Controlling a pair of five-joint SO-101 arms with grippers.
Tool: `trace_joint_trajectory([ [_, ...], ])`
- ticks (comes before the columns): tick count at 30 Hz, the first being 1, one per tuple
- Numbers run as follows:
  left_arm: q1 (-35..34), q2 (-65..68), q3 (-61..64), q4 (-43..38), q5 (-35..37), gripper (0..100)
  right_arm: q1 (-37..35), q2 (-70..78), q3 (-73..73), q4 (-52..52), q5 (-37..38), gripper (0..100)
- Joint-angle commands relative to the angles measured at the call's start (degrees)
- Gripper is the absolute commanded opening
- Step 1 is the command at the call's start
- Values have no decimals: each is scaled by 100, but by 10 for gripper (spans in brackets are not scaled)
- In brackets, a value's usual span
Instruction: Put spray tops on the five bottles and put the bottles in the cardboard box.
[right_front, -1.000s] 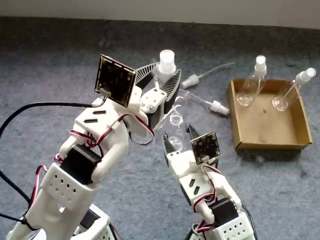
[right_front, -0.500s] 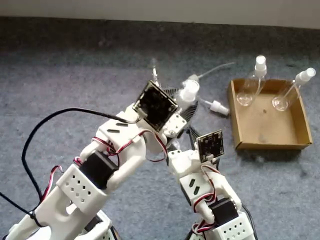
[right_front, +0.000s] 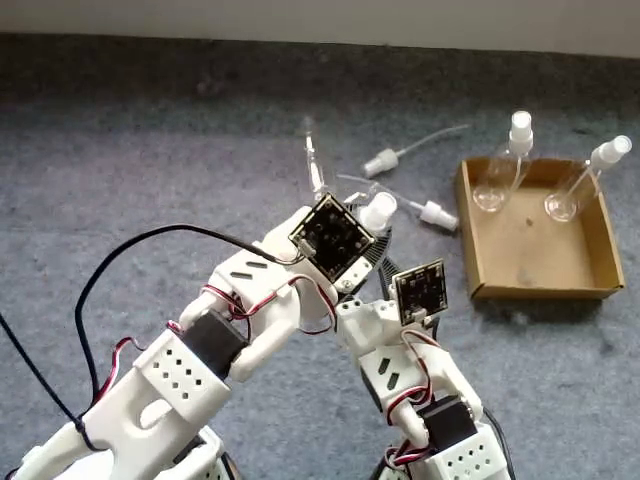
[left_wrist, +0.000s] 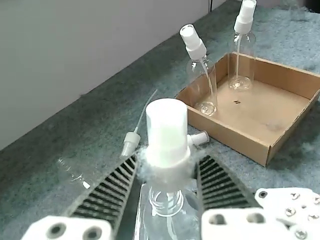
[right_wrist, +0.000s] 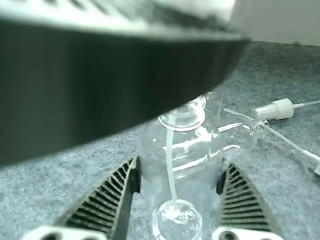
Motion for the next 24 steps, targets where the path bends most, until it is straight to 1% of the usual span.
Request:
trace_joint_trajectory([
  [1, 66, -145, 330, -703, -26, 13, -13, -22, 752, -119, -9, 166],
  [8, -31, -145, 470, -765, 0, 13, -4, 4, 752, -119, -18, 166],
  [10, -198, -145, 470, -765, 325, 13, -4, 4, 752, -119, -18, 166],
  [13, -497, -145, 470, -756, 1055, 13, -4, -13, 752, -119, -18, 166],
  [15, -611, -145, 497, -747, 1284, 13, -4, -13, 752, -119, -18, 166],
  [24, -602, -145, 857, -747, 1310, 13, -4, 4, 752, -119, -18, 166],
])
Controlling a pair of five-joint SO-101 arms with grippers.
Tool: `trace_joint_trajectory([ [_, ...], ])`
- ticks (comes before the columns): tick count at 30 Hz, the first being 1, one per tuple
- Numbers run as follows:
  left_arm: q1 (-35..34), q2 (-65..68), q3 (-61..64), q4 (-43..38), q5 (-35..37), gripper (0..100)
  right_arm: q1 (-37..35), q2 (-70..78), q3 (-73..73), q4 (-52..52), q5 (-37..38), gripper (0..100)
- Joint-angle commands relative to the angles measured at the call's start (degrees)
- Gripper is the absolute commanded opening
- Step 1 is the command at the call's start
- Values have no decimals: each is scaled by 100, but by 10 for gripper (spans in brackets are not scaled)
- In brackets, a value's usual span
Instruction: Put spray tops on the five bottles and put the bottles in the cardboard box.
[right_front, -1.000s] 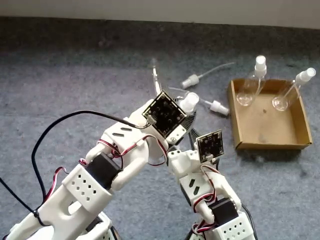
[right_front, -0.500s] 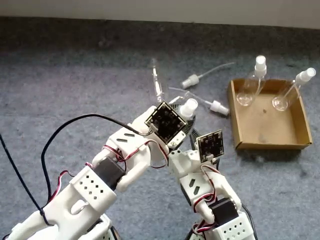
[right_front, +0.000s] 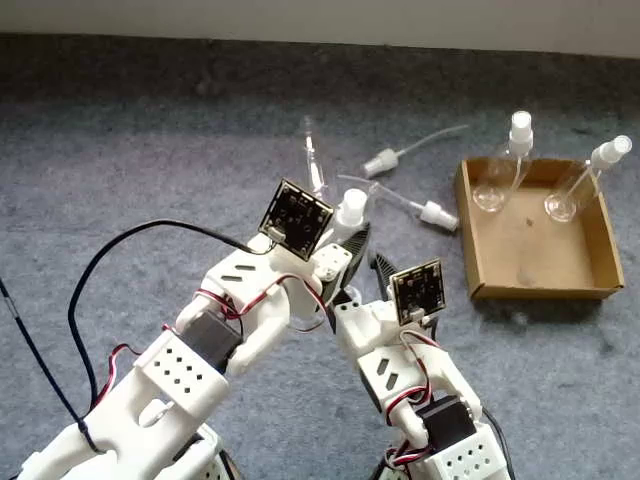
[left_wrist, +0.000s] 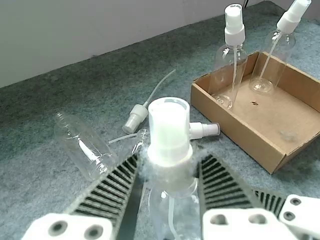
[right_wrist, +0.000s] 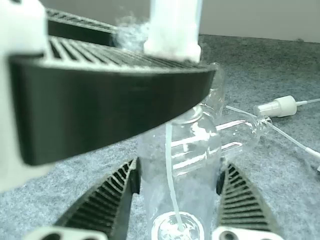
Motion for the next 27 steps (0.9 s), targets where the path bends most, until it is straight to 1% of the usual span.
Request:
trace_joint_trajectory([
  [1, -101, -145, 4, -97, 79, 13, 4, 4, 752, -119, -18, 166],
  [11, -101, -154, 268, -123, 97, 13, 4, -22, 752, -119, -18, 166],
  [13, -101, -154, 242, -132, 343, 13, 4, -22, 752, -119, -18, 166],
  [15, -101, -154, 242, -132, 826, 13, 4, -22, 752, -119, -18, 166],
  [17, -110, -154, 268, -132, 1125, 13, 4, -22, 752, -119, -18, 166],
  [23, -110, -154, 277, -141, 1169, 13, 4, 4, 752, -119, -18, 166],
  [27, -145, -127, 426, -712, 1143, 13, 4, 13, 752, -119, -18, 166],
])
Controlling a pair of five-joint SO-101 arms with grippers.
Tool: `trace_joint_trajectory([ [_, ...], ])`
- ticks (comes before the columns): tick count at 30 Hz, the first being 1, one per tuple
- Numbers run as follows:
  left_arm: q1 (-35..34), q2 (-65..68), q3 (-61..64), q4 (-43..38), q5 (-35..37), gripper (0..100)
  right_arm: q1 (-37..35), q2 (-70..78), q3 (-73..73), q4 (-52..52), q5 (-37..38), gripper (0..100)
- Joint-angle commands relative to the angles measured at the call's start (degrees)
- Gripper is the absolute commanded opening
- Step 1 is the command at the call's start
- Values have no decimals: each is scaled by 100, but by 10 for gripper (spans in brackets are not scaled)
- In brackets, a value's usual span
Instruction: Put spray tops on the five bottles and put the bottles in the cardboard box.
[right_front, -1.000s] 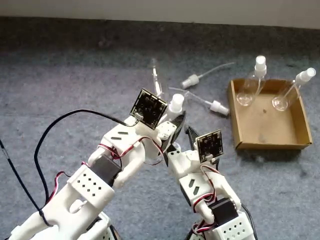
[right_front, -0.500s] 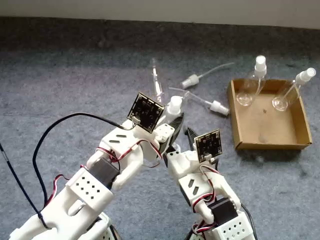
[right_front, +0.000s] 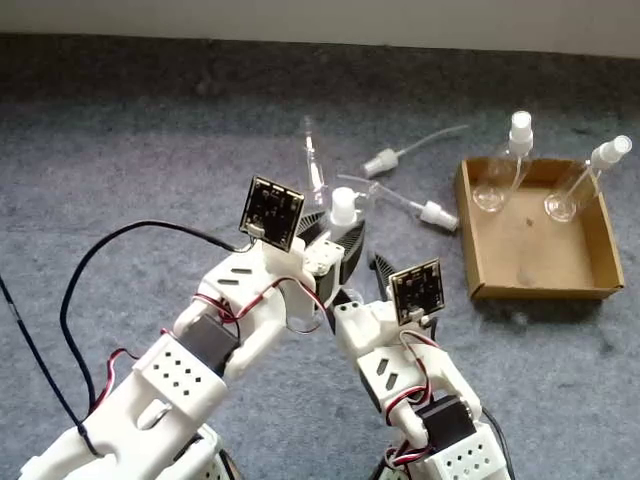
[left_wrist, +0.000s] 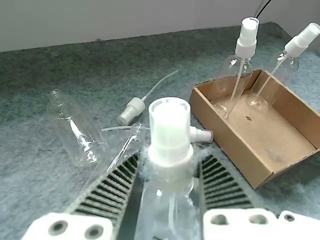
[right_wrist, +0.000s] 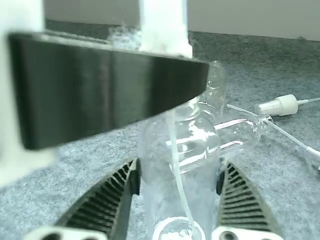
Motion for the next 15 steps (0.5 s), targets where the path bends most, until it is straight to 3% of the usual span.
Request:
trace_joint_trajectory([
  [1, -84, -40, 224, -642, 53, 13, 4, 13, 743, -119, -18, 166],
  [6, -48, -48, 655, -1266, 53, 13, 4, 13, 743, -119, -18, 166],
  [15, -66, -48, 752, -1635, 53, 13, 4, 13, 743, -119, -18, 166],
])
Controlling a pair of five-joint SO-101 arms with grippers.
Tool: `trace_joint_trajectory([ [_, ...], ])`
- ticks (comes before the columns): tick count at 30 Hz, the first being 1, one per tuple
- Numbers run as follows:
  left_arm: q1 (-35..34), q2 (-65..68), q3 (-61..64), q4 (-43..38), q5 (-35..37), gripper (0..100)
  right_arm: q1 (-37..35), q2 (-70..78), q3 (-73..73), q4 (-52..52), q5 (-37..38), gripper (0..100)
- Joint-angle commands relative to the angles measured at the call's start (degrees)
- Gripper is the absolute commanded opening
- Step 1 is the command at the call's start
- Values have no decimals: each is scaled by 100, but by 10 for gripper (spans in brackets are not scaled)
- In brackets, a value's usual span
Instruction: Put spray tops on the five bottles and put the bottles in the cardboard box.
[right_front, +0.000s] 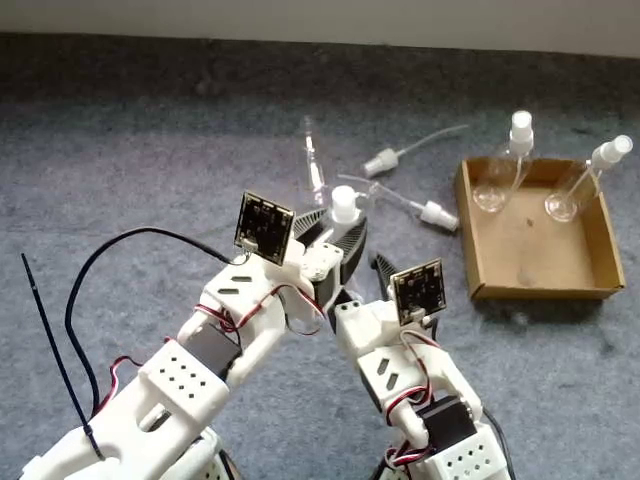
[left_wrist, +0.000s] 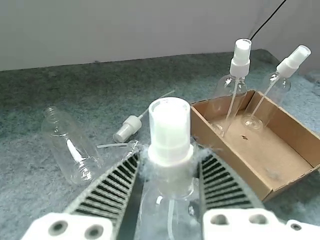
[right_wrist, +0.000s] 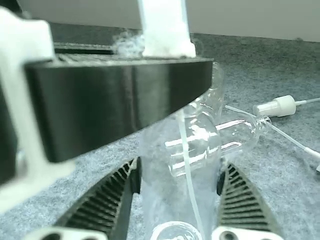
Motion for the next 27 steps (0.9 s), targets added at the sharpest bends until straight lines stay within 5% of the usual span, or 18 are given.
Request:
trace_joint_trajectory([
  [1, -48, -57, 22, -132, 26, 13, 4, 13, 743, -119, -18, 166],
  [27, -66, -48, -127, -431, -589, 13, 251, 4, 743, -119, -18, 166],
])
